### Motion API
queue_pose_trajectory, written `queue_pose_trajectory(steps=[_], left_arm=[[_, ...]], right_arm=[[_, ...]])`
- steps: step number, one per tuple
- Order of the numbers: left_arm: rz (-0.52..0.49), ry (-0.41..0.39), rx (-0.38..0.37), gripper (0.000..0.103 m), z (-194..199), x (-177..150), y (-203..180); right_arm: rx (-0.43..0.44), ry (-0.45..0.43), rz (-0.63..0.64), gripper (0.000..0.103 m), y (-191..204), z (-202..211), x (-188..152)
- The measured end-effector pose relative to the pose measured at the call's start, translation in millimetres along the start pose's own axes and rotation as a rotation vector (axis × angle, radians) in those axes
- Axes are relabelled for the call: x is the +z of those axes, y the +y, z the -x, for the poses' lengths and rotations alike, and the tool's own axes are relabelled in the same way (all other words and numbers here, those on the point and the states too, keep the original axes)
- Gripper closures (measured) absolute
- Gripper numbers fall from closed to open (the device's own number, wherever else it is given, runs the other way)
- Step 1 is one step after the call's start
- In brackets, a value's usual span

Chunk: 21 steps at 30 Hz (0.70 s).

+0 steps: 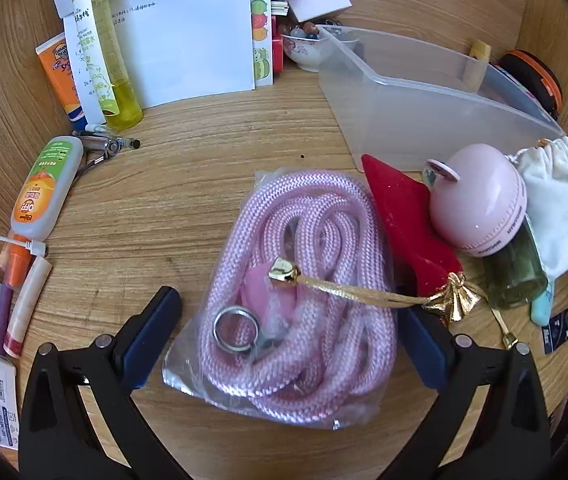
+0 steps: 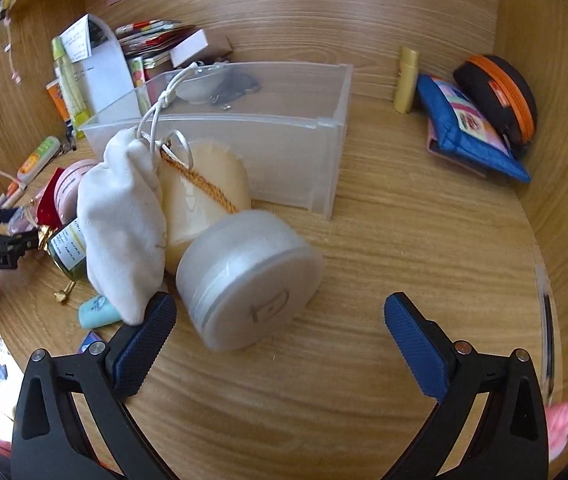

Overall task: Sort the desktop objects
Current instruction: 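Grasp the frosted white round container with the right tool while the left grasps the bagged pink rope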

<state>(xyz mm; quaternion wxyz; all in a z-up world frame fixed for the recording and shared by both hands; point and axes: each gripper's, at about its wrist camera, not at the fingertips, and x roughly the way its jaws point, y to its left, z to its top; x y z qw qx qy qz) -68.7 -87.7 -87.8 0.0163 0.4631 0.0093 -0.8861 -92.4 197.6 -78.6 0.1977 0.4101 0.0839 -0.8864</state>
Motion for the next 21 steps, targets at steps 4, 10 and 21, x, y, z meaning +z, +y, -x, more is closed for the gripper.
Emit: queue_pose_trajectory(steps=[4, 10, 21], left_arm=[[-0.009, -0.015, 0.006, 0.0, -1.8, 2.0, -1.2], [-0.009, -0.026, -0.006, 0.018, -1.3, 5.6, -3.9], [-0.021, -0.067, 0.025, 0.036, 0.7, 7.1, -8.8]], right_arm=[[0.022, 0.004, 0.046, 0.013, 2.8, -5.1, 6.5], [0.073, 0.008, 0.071, 0.035, 5.9, -6.5, 7.3], [0.076, -0.009, 0.057, 0.035, -0.7, 2.5, -0.5]])
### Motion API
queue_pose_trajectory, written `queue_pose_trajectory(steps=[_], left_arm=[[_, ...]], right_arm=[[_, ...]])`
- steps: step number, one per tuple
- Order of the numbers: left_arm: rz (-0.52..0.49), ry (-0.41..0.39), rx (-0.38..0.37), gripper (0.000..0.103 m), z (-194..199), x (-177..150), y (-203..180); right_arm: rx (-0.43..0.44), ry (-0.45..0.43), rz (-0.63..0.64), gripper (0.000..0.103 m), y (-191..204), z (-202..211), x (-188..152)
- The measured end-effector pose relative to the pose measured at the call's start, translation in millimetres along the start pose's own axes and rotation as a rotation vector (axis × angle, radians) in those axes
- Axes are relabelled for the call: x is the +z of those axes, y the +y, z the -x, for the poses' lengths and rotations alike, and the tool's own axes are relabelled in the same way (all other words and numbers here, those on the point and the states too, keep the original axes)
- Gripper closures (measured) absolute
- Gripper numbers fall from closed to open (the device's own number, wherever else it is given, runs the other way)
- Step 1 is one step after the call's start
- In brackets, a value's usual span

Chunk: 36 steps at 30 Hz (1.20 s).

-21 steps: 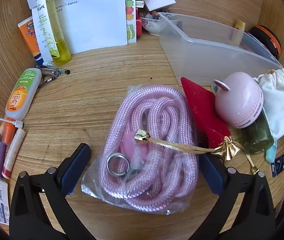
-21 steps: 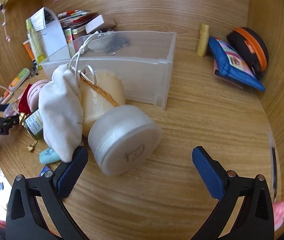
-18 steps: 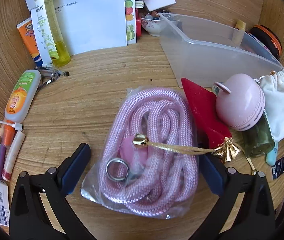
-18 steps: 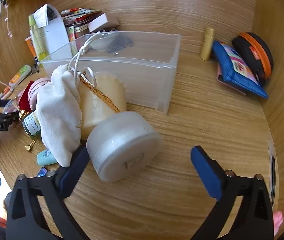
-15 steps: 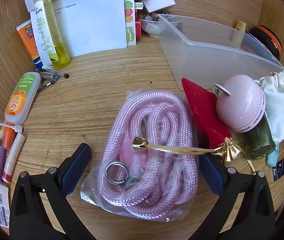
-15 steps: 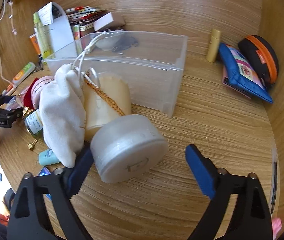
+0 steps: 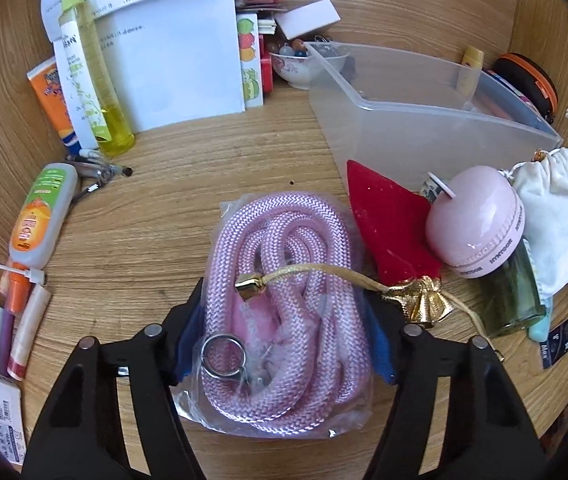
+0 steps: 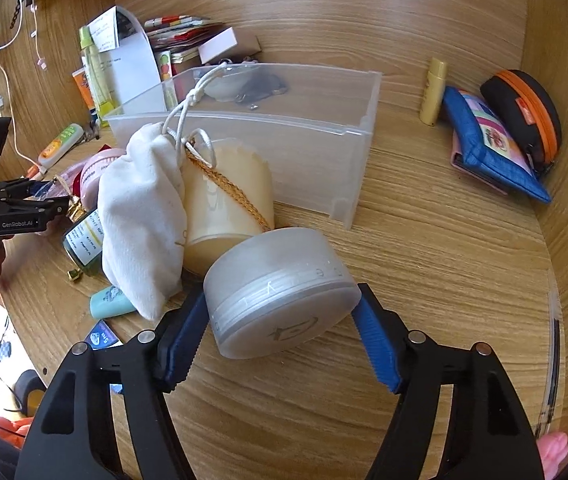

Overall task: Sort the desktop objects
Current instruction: 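Grasp the frosted white round container with the right tool while the left grasps the bagged pink rope, then lift both held items and carry them over the clear plastic bin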

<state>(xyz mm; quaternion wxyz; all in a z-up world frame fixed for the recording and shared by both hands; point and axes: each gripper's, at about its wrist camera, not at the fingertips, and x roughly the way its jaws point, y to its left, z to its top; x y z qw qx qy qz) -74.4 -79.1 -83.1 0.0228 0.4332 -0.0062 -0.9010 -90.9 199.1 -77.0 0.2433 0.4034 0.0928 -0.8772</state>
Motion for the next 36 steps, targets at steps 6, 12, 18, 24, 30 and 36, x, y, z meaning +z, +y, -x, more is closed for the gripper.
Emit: queue_pose_trajectory(steps=[6, 12, 18, 24, 30, 36], left_arm=[[0.061, -0.034, 0.028, 0.038, 9, -10, 11], [0.129, -0.086, 0.055, 0.038, 28, -21, 23], [0.15, -0.175, 0.059, 0.038, 60, -18, 23], [0.128, -0.247, 0.034, 0.038, 84, -7, 15], [0.102, -0.306, 0.002, 0.039, 99, 9, 1], [0.06, -0.34, -0.029, 0.039, 102, 34, -15]], right_arm=[[-0.012, -0.034, -0.028, 0.035, -4, 17, -1], [-0.023, -0.076, -0.054, 0.035, -8, 35, 4], [-0.022, -0.106, -0.058, 0.035, -8, 46, 11], [-0.018, -0.151, -0.053, 0.035, -4, 59, 20], [-0.001, -0.19, -0.04, 0.035, -1, 68, 31], [0.0, -0.217, -0.008, 0.035, 5, 71, 51]])
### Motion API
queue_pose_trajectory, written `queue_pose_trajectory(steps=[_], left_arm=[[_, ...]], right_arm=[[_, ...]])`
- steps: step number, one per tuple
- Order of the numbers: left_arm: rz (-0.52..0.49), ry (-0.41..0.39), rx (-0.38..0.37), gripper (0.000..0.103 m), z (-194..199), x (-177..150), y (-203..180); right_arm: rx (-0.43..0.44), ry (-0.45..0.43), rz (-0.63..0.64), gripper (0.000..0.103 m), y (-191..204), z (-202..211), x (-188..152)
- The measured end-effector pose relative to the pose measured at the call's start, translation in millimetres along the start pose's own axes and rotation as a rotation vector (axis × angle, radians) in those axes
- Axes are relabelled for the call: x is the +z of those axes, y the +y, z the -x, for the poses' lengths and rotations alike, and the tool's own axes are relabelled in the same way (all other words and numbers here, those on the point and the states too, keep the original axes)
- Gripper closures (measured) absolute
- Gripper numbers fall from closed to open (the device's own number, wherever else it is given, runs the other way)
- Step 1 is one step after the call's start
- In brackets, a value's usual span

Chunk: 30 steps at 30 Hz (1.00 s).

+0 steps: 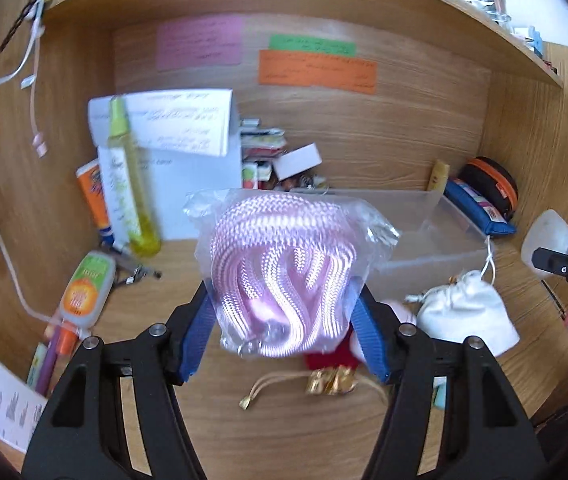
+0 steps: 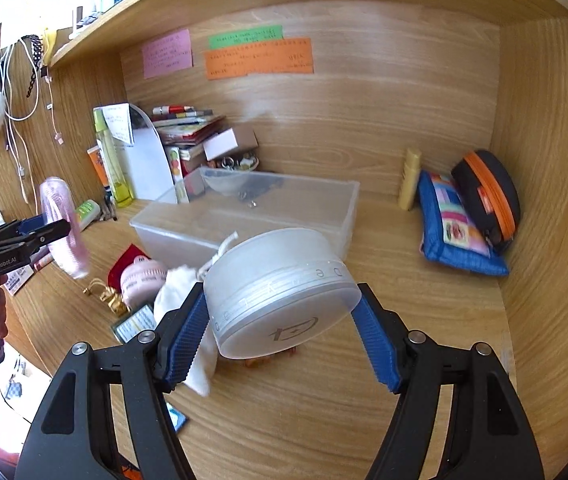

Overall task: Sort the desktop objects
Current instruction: 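Lift both held items and carry them over the clear plastic bin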

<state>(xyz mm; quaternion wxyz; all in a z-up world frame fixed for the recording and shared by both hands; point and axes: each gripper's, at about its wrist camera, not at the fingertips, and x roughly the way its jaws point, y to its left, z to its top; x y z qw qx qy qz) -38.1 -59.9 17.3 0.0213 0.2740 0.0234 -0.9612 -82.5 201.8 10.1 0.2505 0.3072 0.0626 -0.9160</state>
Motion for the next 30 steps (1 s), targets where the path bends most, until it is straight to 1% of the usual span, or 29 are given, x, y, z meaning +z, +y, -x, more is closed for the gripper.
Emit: queue_pose_trajectory(steps=[11, 18, 24, 30], left_arm=[[-0.041, -0.043, -0.049, 0.041, -20, 39, -19], [-0.045, -0.053, -0.081, 0.041, -37, 65, -21], [-0.034, -0.025, -0.111, 0.041, -63, 82, -19], [-0.028, 0.03, -0.147, 0.041, -93, 85, -20]], right_arm=[[0.029, -0.028, 0.016, 0.035, 1, -19, 38], [0.031, -0.025, 0.027, 0.035, -2, -40, 67], [0.035, 0.002, 0.04, 0.035, -7, -65, 83], [0.051, 0.061, 0.036, 0.035, -14, -100, 89]])
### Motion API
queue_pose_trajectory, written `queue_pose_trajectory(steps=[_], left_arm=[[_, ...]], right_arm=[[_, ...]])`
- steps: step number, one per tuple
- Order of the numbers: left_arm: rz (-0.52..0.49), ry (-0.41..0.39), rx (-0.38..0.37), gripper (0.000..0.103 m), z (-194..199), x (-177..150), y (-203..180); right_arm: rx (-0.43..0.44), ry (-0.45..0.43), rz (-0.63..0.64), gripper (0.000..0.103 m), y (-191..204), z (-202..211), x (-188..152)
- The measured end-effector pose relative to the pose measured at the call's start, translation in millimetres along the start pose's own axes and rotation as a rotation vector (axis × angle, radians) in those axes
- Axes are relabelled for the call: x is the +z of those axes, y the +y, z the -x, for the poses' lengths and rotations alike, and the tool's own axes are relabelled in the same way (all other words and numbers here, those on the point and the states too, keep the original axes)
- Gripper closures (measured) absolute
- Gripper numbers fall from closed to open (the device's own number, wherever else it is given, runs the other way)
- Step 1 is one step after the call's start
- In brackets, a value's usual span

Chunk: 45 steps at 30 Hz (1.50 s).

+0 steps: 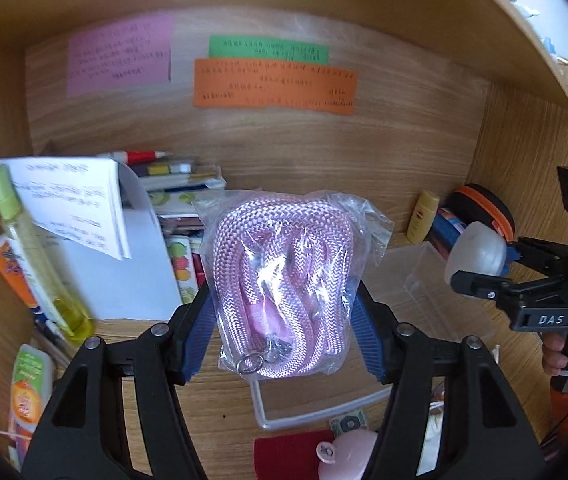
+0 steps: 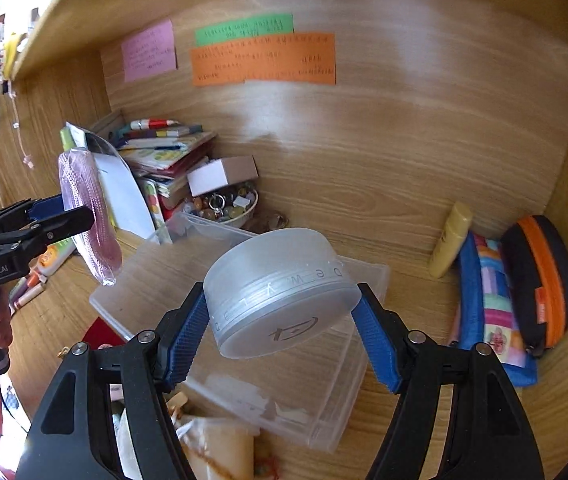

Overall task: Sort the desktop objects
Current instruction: 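Lift both held items and carry them over the clear plastic bin, then lower the pink rope bag into the bin with the left tool while the right releases the container there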

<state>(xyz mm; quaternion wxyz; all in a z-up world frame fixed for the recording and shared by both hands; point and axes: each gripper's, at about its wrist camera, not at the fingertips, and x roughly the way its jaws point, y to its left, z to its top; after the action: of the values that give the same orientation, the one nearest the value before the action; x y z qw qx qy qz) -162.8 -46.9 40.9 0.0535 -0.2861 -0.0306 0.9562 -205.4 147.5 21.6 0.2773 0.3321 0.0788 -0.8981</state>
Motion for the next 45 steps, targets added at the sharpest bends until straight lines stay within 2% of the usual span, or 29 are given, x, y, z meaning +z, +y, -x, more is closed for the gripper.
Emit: queue_pose_trajectory(steps=[12, 14, 21, 28, 37, 41, 45], left_arm=[[-0.051, 0.123, -0.055, 0.041, -57, -9, -13], [-0.057, 0.152, -0.072, 0.047, -68, -9, -15], [-0.082, 0.24, -0.063, 0.048, -94, -20, -16], [-0.088, 0.249, -0.066, 0.048, -90, -23, -19], [-0.096, 0.249, -0.062, 0.04, -86, -22, -22], [-0.096, 0.223, -0.047, 0.03, -75, -17, -23], [-0.103, 0.194, -0.033, 0.028, -59, -10, -26]], right_arm=[[-0.011, 0.152, 0.034, 0.035, -7, -65, -4], [-0.016, 0.171, 0.046, 0.035, -6, -72, -5], [-0.047, 0.247, 0.115, 0.035, 1, -95, -9], [-0.067, 0.319, 0.183, 0.035, 12, -107, -11], [-0.067, 0.382, 0.189, 0.035, 10, -111, -8], [-0.072, 0.376, 0.184, 0.035, 9, -104, -4], [-0.056, 0.342, 0.154, 0.032, 6, -87, 3]])
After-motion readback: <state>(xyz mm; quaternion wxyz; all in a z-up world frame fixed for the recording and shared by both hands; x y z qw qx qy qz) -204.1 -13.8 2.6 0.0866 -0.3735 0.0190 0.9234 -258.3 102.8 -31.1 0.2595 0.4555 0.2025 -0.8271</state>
